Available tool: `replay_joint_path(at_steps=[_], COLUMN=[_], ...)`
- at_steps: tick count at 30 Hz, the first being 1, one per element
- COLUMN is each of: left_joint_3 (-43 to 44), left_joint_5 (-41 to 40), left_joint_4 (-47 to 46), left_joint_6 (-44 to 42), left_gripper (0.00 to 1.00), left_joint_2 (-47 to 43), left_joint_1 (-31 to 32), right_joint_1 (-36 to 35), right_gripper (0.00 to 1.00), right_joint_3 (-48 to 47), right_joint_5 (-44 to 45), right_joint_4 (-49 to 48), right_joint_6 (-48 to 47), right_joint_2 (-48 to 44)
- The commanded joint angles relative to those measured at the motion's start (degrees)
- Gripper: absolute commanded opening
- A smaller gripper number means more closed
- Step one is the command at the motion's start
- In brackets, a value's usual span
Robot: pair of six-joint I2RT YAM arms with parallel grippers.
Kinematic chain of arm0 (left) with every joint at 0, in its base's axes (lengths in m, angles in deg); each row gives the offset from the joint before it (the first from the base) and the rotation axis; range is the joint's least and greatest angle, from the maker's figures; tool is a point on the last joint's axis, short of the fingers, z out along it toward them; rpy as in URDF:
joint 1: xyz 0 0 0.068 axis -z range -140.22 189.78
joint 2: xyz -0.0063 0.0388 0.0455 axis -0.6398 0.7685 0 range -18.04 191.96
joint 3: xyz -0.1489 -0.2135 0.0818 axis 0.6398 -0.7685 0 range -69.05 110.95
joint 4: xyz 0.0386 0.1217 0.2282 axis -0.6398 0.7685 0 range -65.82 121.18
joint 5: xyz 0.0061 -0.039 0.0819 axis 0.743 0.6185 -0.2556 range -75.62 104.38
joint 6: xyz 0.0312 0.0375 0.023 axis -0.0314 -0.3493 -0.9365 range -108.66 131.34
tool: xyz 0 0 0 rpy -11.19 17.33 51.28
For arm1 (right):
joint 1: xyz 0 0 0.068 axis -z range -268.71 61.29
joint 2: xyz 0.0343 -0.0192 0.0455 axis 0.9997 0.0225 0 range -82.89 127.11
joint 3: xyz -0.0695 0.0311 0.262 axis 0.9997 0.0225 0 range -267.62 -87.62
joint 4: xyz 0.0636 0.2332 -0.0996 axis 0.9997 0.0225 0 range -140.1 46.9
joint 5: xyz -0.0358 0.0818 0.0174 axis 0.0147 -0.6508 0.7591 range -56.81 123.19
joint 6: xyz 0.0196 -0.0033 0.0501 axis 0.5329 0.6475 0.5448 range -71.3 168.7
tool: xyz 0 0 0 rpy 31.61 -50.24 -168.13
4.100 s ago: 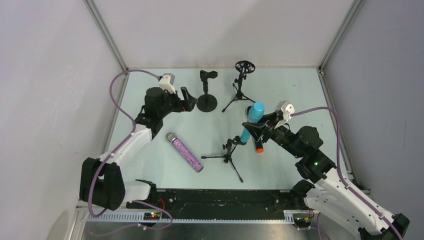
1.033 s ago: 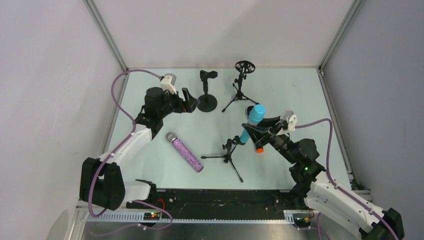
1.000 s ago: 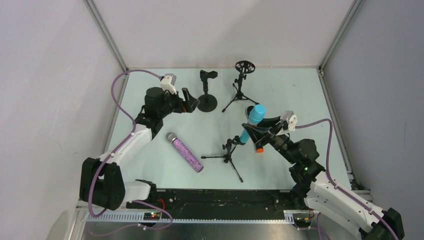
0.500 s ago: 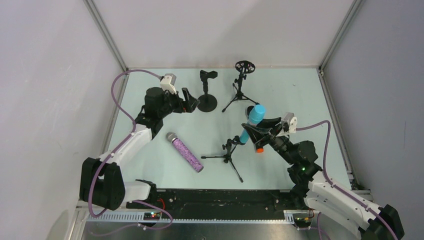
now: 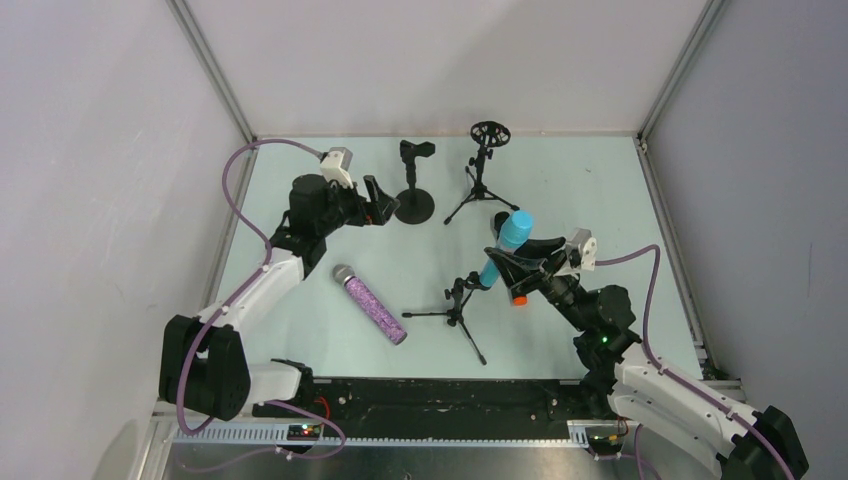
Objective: Attach the microphones to the stand
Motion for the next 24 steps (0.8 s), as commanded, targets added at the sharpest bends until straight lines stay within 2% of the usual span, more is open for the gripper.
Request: replay_joint_path(at_steps=[1, 6, 8, 13, 19, 20, 22, 24], left_joint_3=[2.2, 2.1, 2.1, 1.9, 1.8, 1.8, 1.8, 1.8], left_joint_5=[0.1, -0.3, -0.6, -1.4, -1.9, -1.8, -1.8, -1.6], left_joint_4=[-2.1, -2.0, -2.1, -2.0, -2.0, -2.1, -2.0, -2.1], left_joint_6=[0.4, 0.4, 0.4, 0.1, -0.2, -0.2, -0.2, -0.1], left_gripper=[1.0, 1.0, 1.0, 1.0, 1.0, 1.0, 1.0, 1.0], left_joint_2=[-0.5, -0.6, -0.6, -1.1, -1.4, -1.4, -1.4, -1.5], left_joint_1=[-0.2, -0.2, -0.1, -0.1, -0.2, -0.1, -0.2, -0.1], right_joint_1=[-0.9, -0.9, -0.9, -0.9, -0.9, -0.9, -0.9, -0.9], right_gripper=[0.08, 0.17, 0.25, 0.55, 0.76, 0.87, 0.98, 0.99], right_joint_3=[5.4, 4.9, 4.5, 2.5, 0.7, 0.7, 0.6, 0.6], right_joint_5=[-5.0, -6.0, -6.4, -7.2, -6.7, -6.3, -5.7, -5.3], right_joint_4=[22.8, 22.1, 22.3, 24.5, 24.6, 24.4, 24.5, 25.2], right_joint_6=[-0.3, -1.1, -1.8, -3.5, -3.3, -2.9, -2.5, -2.4], right_joint_2=[3.9, 2.4, 2.0, 0.5, -3.2, -4.1, -5.3, -6.5])
